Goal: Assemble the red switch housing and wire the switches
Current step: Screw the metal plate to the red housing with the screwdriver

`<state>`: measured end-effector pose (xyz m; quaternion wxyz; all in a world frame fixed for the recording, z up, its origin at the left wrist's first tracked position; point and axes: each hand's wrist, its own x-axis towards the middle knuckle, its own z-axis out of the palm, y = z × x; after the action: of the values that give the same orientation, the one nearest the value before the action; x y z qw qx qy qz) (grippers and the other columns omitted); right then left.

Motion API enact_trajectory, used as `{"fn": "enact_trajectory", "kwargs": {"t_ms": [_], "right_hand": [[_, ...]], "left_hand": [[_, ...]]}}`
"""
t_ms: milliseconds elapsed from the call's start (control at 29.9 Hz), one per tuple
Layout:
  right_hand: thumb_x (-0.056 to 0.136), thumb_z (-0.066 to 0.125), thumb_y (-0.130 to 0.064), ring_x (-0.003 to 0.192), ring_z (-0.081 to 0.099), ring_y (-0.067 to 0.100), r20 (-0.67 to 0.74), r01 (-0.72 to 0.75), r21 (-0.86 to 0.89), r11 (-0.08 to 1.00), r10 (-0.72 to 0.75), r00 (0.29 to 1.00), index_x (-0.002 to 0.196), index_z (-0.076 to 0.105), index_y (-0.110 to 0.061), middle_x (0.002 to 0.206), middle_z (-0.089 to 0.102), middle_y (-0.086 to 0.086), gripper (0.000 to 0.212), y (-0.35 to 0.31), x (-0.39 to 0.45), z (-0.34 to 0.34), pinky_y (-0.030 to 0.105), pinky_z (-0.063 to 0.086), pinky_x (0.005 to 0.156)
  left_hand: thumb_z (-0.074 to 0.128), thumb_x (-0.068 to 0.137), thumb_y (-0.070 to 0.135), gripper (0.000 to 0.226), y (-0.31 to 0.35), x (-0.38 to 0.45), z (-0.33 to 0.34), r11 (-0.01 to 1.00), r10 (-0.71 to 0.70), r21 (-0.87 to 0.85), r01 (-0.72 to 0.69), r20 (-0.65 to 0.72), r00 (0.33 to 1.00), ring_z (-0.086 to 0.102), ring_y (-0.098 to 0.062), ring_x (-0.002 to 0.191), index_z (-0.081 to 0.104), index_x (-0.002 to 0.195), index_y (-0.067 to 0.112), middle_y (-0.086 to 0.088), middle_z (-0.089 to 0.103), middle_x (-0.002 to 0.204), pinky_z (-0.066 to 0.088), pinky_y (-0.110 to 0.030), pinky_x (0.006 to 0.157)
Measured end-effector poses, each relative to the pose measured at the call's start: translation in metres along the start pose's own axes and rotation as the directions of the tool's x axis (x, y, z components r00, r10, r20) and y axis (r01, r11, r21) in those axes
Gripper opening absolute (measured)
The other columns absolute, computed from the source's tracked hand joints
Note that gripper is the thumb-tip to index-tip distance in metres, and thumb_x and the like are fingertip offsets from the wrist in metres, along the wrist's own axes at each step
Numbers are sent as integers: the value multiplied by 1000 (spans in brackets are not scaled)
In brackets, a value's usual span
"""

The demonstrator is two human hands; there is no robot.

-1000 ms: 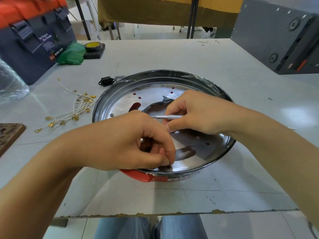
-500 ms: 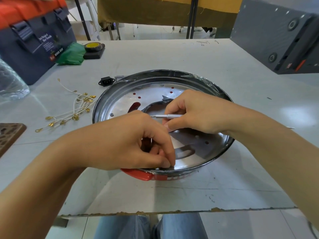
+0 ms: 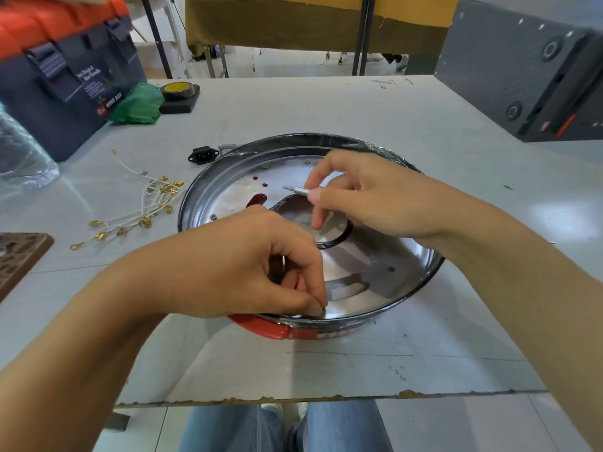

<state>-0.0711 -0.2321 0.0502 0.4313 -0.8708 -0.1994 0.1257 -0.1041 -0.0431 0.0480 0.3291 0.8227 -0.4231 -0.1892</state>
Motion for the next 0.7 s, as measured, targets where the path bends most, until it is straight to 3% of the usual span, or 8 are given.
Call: {"fn": "enact_trajectory", "kwargs": {"t_ms": [100,201,401,502,602,702], "right_hand": [[97,46,-11,42,37,3,-20,53,115,992,-51,998,102,47,-21,75,70,3,11,-3,-2,-2,14,35,46],[96,43,0,45,35,7,-68,156,274,949,-143,987,94,55,-13,76,66,3,18,-5,-5,-6,16,33,46],[87,52,-15,60,47,9,-13,237,596,767,-286,958,110,64,-12,87,65,3,26,-1,-10,-15,18,41,54],[81,62,-15,63,48,11,-15,268,651,711,-340,940,109,65,-11,83,62,3,29,0,-12,-15,18,41,54],[80,59,-18,51,45,9,-69,299,686,663,-349,934,94,72,-12,63,59,0,20,1,-14,-12,17,37,50],[82,61,-17,44,43,5,-70,319,628,710,-356,932,80,74,-14,52,56,-4,14,3,-20,-9,18,30,47]], "left_hand": [[73,81,28,1,0,0,0,1000,-15,-12,15,1,1000,61,-19,65,73,80,28,3,64,71,48,-23,59],[73,81,25,3,0,1,0,1000,-15,-9,15,9,1000,61,-20,67,74,80,28,5,63,71,50,-28,61],[74,76,25,6,1,0,0,1000,-14,-11,14,-3,1000,60,-20,70,76,81,29,5,64,76,49,-26,64],[73,75,26,8,2,-1,0,999,-34,-25,34,-3,999,60,-19,72,76,82,29,4,64,79,51,-30,67],[76,76,22,10,4,-1,-2,998,-54,-30,54,9,998,60,-17,75,76,84,28,5,64,81,52,-31,70],[77,76,18,12,5,-1,-2,998,-62,-21,62,1,998,60,-17,76,76,83,28,6,64,80,51,-29,70]]}}
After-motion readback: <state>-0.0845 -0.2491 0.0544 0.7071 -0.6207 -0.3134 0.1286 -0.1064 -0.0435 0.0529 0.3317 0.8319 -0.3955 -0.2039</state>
